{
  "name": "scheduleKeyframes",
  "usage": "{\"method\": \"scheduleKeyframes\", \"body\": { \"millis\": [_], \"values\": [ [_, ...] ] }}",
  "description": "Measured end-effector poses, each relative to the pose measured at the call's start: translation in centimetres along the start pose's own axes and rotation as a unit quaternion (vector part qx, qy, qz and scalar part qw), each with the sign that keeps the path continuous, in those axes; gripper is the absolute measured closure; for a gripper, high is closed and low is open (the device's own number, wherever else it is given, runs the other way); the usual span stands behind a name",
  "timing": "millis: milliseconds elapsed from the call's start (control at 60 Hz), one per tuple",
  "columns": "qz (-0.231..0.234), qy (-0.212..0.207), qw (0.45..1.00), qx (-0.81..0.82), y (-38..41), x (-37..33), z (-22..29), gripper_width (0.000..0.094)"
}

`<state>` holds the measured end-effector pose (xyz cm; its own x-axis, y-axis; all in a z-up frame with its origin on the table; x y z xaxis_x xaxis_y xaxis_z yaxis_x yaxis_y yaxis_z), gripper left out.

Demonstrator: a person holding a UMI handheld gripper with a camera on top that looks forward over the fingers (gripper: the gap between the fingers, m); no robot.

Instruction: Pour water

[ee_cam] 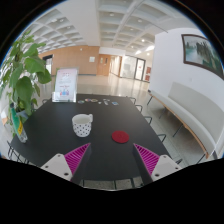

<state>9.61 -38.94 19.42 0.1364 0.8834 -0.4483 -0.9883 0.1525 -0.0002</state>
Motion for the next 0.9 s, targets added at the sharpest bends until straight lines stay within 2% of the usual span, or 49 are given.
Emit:
{"method": "scheduleKeyframes", "body": {
  "millis": [17,183,333,350,667,900],
  "values": [
    [0.0,-0.001,1.0,-0.003,-1.7,1.2,-2.0,0.0077],
    [-0.002,0.01,1.0,-0.018,-1.1,1.5,-5.2,0.0077],
    [0.017,0.021,0.999,-0.039,1.6,1.3,-9.2,0.0076],
    [0.021,0.024,0.999,-0.038,3.9,0.1,-7.7,0.0077],
    [0.131,0.016,0.99,-0.057,20.3,-1.5,-10.7,0.0075],
    [0.199,-0.006,0.979,-0.049,33.5,-0.8,-10.0,0.0078]
  ]
}}
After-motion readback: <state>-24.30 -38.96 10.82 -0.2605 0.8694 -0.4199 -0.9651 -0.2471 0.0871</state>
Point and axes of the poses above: the point between the fingertips, and its own axes, seen from behind it with the camera up: y to the left, z up, x forward, the way the camera looks, the point moved 9 cm from there along -x, backward, against the way the camera looks, and after that the axes turned 9 degrees about x, right-handed, at the moved point
